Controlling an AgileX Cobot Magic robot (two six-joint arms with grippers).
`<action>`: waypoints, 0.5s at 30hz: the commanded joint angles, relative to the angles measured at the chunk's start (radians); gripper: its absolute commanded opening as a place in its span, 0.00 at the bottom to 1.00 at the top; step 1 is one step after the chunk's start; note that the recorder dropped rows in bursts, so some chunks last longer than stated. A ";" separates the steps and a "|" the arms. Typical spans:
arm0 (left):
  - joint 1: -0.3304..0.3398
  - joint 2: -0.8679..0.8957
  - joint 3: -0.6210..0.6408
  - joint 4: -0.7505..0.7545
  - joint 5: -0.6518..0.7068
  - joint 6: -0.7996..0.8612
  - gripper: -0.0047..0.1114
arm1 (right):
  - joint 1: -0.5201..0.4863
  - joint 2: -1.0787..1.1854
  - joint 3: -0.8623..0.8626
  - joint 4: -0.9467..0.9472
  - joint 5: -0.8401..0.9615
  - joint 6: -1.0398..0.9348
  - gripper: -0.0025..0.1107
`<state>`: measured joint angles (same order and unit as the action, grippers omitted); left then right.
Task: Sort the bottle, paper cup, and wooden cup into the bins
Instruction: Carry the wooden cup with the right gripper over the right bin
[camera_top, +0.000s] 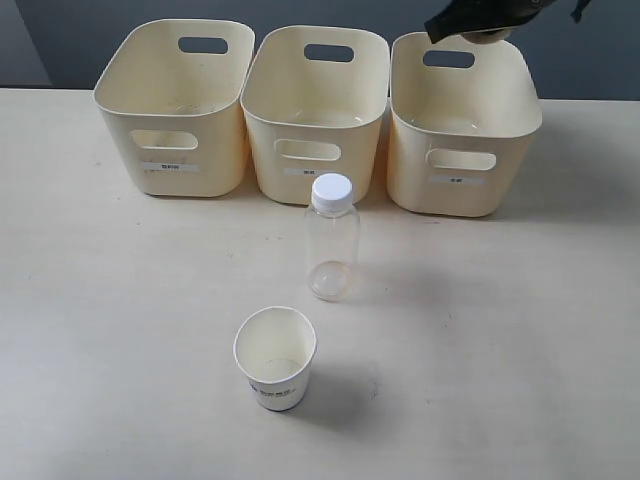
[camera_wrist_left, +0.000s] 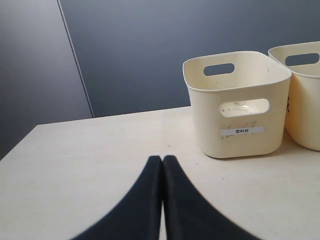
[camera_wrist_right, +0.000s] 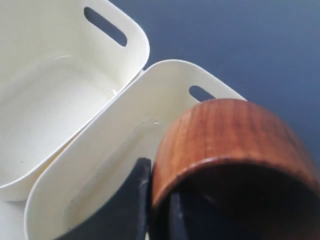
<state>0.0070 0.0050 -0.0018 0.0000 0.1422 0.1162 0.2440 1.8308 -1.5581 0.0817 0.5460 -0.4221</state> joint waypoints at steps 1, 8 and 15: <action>0.000 -0.005 0.002 0.000 -0.007 -0.001 0.04 | -0.005 0.072 -0.102 -0.004 0.086 -0.016 0.01; 0.000 -0.005 0.002 0.000 -0.007 -0.001 0.04 | -0.005 0.255 -0.377 -0.002 0.381 -0.037 0.01; 0.000 -0.005 0.002 0.000 -0.007 -0.001 0.04 | -0.027 0.413 -0.580 0.004 0.543 -0.078 0.01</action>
<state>0.0070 0.0050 -0.0018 0.0000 0.1422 0.1162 0.2400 2.2049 -2.0805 0.0817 1.0479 -0.4842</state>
